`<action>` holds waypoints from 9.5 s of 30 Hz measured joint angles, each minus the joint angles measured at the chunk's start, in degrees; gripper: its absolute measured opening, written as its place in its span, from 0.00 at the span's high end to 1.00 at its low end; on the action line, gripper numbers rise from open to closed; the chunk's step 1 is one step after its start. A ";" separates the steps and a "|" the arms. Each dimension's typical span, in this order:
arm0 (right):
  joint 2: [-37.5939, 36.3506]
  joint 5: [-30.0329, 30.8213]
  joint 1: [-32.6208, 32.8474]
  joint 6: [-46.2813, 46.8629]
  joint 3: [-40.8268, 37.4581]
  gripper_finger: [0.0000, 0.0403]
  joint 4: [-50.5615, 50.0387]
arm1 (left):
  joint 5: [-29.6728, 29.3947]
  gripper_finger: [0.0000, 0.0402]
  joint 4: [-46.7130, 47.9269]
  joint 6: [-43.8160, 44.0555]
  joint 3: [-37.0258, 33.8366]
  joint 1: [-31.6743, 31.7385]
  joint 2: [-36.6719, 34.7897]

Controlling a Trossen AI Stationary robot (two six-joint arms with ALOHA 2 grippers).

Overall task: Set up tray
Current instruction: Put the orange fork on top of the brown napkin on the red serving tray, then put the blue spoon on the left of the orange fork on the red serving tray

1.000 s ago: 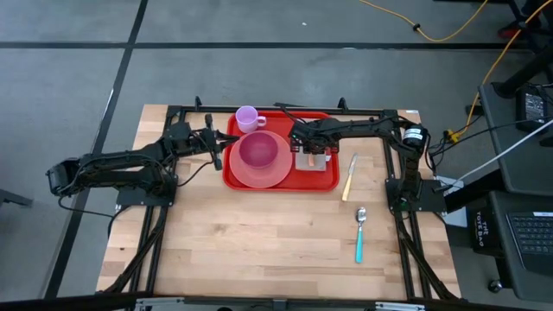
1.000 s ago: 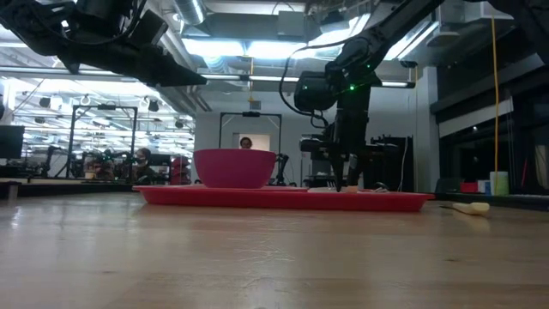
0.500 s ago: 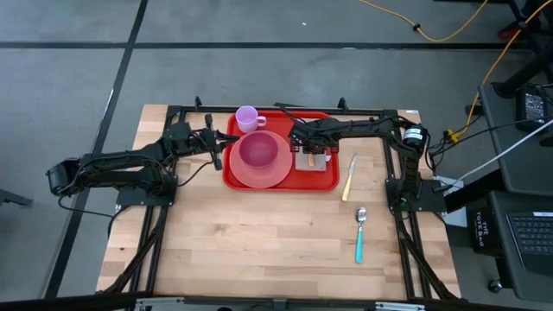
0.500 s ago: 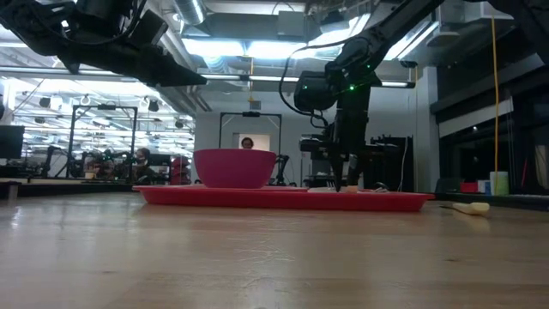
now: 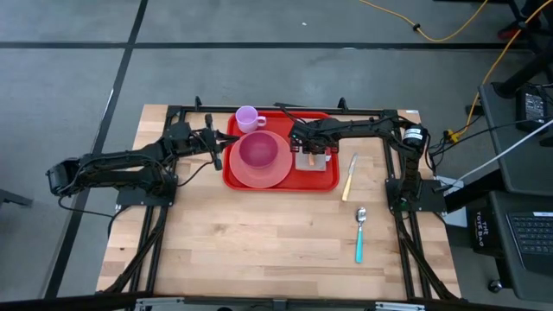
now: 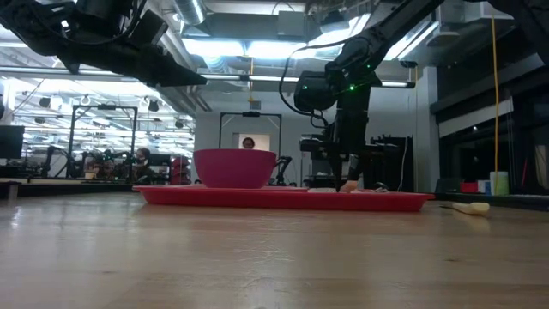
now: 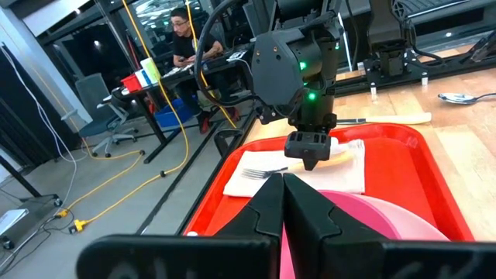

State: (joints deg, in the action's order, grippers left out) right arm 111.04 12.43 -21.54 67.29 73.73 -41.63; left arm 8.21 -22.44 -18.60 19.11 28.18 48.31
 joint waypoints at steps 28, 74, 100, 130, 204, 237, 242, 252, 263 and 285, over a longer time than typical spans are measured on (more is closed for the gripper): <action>0.00 -0.46 0.02 -0.17 0.00 0.78 0.00 | 0.00 0.99 0.04 -0.03 0.00 0.00 0.01; -0.04 0.48 0.00 -0.17 0.00 0.79 -0.02 | -0.02 0.99 0.44 1.34 0.00 0.01 -0.01; -0.04 0.49 0.00 -0.17 0.00 0.57 0.04 | -0.02 0.99 0.44 1.34 0.00 -0.01 0.00; -11.00 15.23 17.86 -13.48 3.62 0.56 -21.28 | -0.19 0.99 0.42 1.37 0.00 -0.01 0.00; -12.46 -6.08 70.84 59.88 -2.44 0.73 -31.99 | 0.24 0.98 0.00 7.40 -0.02 0.01 -0.01; -12.46 -6.08 68.15 64.39 -17.89 0.42 -13.17 | 0.24 0.99 0.03 7.55 -0.02 0.01 -0.01; -12.46 -6.46 68.15 64.46 -20.43 0.42 -8.18 | 0.24 0.99 0.13 7.51 -0.02 -0.01 0.00; -12.72 -6.61 68.15 64.48 -21.82 0.42 -5.61 | 0.24 0.99 0.05 7.49 -0.02 0.00 0.01; -12.61 -6.89 68.13 65.89 -21.84 0.54 -5.36 | 0.24 0.99 0.03 7.47 -0.02 0.00 -0.01; -14.71 -11.19 64.25 65.85 -22.30 0.84 -4.52 | 0.24 0.99 0.00 7.40 -0.02 0.01 0.00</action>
State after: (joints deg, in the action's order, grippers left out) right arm 96.34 1.24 42.71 133.13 51.43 -46.15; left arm 8.45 -22.44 -11.20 19.09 28.18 48.30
